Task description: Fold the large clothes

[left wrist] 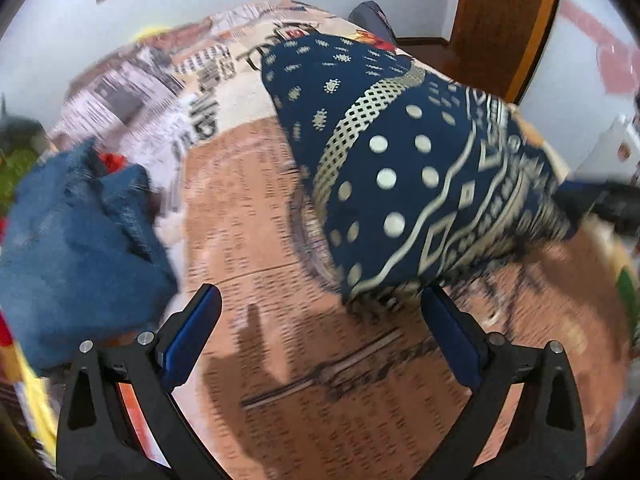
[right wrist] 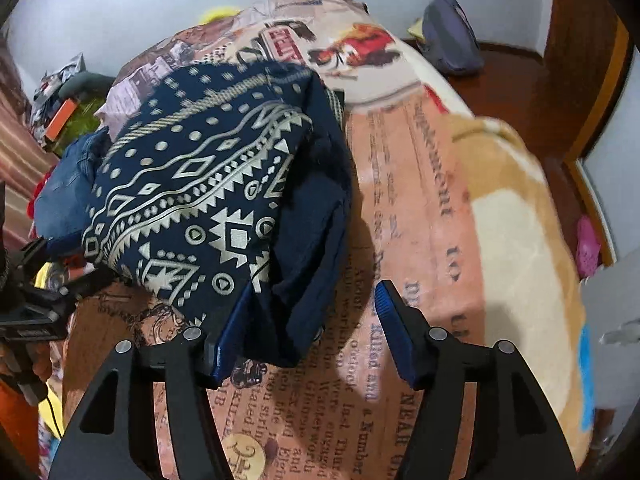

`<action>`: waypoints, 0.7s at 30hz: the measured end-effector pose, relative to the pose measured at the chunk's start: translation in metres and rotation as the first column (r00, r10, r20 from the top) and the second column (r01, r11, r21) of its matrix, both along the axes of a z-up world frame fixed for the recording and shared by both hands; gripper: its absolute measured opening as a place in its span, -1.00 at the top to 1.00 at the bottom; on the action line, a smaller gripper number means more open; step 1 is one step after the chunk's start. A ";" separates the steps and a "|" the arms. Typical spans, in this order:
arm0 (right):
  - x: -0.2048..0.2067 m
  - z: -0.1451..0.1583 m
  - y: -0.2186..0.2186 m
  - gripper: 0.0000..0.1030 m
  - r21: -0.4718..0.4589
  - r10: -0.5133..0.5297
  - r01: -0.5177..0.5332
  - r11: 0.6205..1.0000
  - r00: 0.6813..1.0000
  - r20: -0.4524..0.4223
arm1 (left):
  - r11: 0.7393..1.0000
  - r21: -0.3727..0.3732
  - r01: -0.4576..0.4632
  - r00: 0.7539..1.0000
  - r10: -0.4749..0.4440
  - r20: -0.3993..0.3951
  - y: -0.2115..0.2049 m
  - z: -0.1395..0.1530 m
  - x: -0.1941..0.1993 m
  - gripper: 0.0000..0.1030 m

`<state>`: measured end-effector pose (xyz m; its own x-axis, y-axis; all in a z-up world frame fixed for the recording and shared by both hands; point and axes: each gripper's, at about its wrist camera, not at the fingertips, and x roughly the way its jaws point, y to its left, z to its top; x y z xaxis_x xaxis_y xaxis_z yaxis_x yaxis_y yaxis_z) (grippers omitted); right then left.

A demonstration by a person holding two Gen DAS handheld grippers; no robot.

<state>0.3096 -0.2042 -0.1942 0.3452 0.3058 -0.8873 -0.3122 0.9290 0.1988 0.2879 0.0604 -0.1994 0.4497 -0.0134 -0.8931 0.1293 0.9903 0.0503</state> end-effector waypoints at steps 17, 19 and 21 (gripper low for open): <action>0.059 0.021 0.025 -0.44 0.161 0.062 -0.067 0.985 0.997 0.035 | 0.957 -0.270 -0.104 0.986 0.134 0.095 0.045 0.059 0.057 -0.96; 0.073 -0.003 0.025 -0.44 0.166 0.056 -0.048 0.985 0.997 -0.045 | 0.937 -0.334 -0.106 0.992 0.122 0.025 0.043 0.042 0.075 -0.96; 0.083 -0.021 0.021 -0.44 0.185 0.048 -0.029 0.982 0.994 -0.098 | 0.916 -0.385 -0.116 0.993 0.110 -0.039 0.040 0.025 0.089 -0.96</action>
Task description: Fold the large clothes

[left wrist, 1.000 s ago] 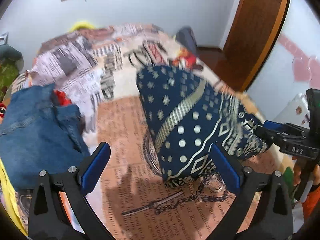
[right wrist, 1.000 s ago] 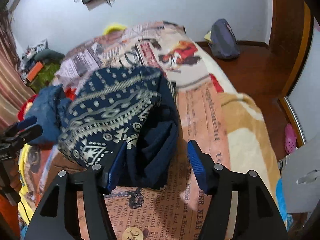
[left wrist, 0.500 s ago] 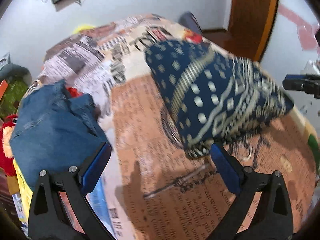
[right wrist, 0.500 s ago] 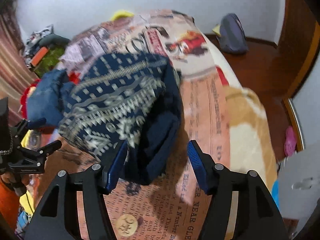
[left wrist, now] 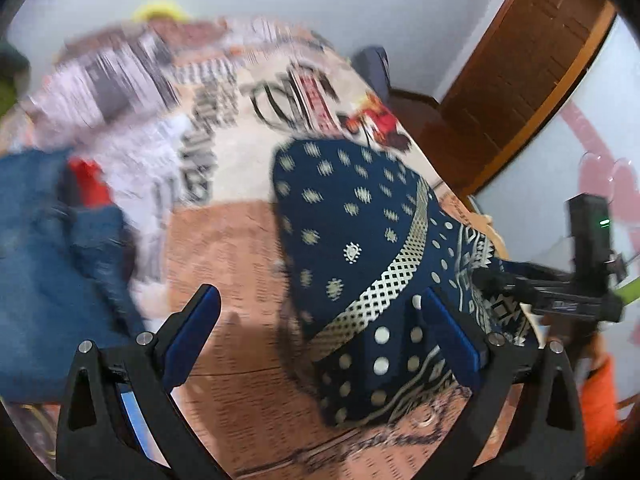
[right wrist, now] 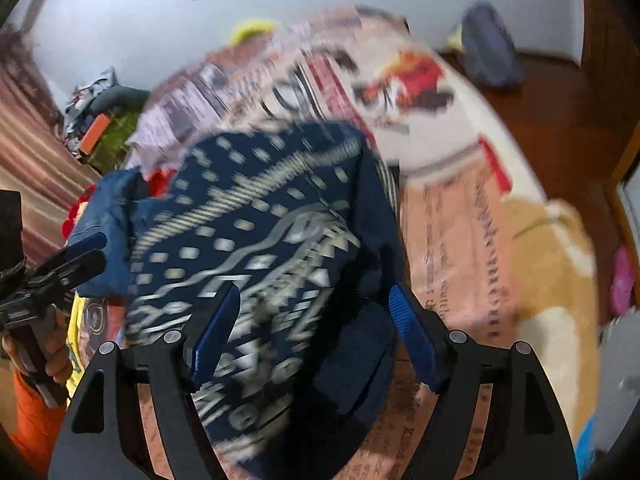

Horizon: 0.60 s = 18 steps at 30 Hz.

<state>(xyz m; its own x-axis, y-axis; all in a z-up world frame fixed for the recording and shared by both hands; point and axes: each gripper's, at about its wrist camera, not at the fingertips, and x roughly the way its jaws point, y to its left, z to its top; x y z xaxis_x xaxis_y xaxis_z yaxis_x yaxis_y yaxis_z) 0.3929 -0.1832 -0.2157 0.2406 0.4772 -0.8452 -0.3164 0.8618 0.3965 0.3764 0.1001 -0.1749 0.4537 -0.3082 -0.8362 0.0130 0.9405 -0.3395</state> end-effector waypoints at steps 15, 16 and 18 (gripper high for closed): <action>0.046 -0.056 -0.004 -0.64 0.275 0.034 0.022 0.961 0.980 -0.197 | 0.946 -0.324 0.001 0.984 -0.060 -0.170 -0.006 -0.065 0.048 -1.00; 0.046 -0.057 -0.001 -0.59 0.280 0.037 0.023 0.960 0.978 -0.206 | 0.945 -0.327 -0.001 0.983 -0.059 -0.173 -0.005 -0.068 0.050 -1.00; 0.045 -0.058 -0.002 -0.46 0.295 0.040 0.031 0.955 0.972 -0.233 | 0.943 -0.334 -0.010 0.982 -0.053 -0.180 -0.005 -0.069 0.050 -1.00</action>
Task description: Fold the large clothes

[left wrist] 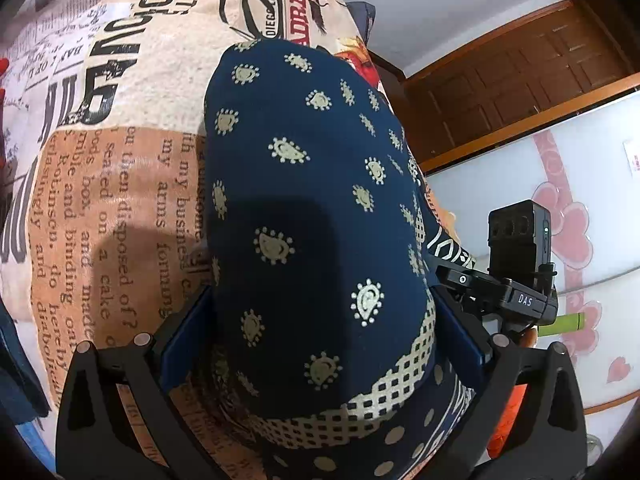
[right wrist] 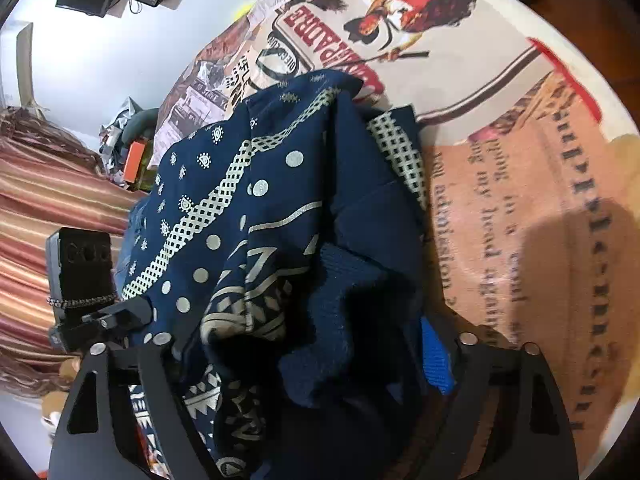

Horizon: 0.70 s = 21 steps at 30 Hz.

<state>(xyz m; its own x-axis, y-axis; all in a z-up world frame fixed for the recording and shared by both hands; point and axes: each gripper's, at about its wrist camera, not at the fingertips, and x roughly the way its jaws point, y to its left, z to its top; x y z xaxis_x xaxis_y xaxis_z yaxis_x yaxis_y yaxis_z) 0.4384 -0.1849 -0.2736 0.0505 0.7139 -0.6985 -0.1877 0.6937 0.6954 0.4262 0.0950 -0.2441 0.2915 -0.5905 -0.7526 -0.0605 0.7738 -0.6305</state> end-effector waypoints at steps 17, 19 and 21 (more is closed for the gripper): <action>-0.058 0.108 0.035 0.34 0.003 0.010 -0.010 1.000 0.988 0.154 | 0.999 0.025 -0.035 0.981 0.030 0.192 0.043 0.108 -0.082 -0.39; -0.064 0.125 0.053 0.34 0.011 0.025 -0.028 1.000 0.983 0.182 | 0.998 0.034 -0.056 0.973 0.047 0.227 0.058 0.127 -0.095 -0.39; -0.071 0.141 0.076 0.34 0.016 0.048 -0.053 0.998 0.975 0.216 | 0.996 0.039 -0.079 0.964 0.067 0.259 0.077 0.141 -0.107 -0.39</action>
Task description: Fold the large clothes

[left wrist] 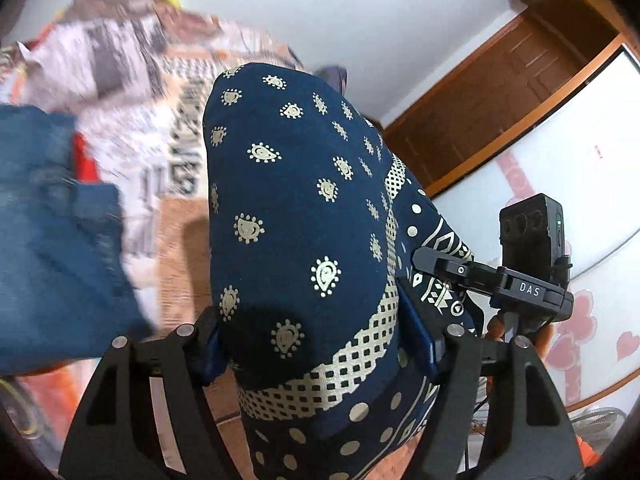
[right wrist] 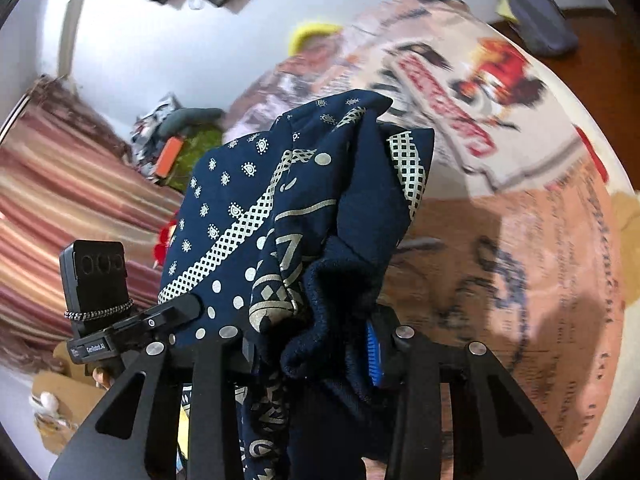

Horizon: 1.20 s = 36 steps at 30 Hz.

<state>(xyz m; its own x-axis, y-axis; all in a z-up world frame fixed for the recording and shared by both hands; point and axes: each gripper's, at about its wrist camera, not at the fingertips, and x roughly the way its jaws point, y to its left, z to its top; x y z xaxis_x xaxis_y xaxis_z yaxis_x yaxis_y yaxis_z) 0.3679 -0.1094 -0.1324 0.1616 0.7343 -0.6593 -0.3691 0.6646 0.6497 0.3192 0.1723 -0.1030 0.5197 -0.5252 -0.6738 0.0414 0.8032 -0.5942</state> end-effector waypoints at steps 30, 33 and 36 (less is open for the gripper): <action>0.038 -0.075 0.307 0.28 -0.107 0.274 -0.266 0.958 0.959 0.067 | 0.868 0.309 -0.389 0.921 0.380 0.090 0.262 -0.056 -0.028 -0.54; 0.027 -0.071 0.305 0.07 -0.167 0.278 -0.256 0.952 0.952 0.128 | 0.853 0.352 -0.386 0.921 0.378 0.093 0.257 -0.057 -0.030 -0.67; 0.014 -0.062 0.300 -0.12 -0.232 0.279 -0.235 0.944 0.944 0.175 | 0.851 0.356 -0.386 0.920 0.384 0.079 0.255 -0.054 -0.031 -0.67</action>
<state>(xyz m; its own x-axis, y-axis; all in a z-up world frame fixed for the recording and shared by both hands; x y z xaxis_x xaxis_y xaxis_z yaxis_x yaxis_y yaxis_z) 0.3815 0.1910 -0.1945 0.1313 0.6204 -0.7732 -0.6544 0.6401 0.4025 0.2879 0.4274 -0.1567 0.6339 -0.0062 -0.7734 -0.3135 0.9121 -0.2643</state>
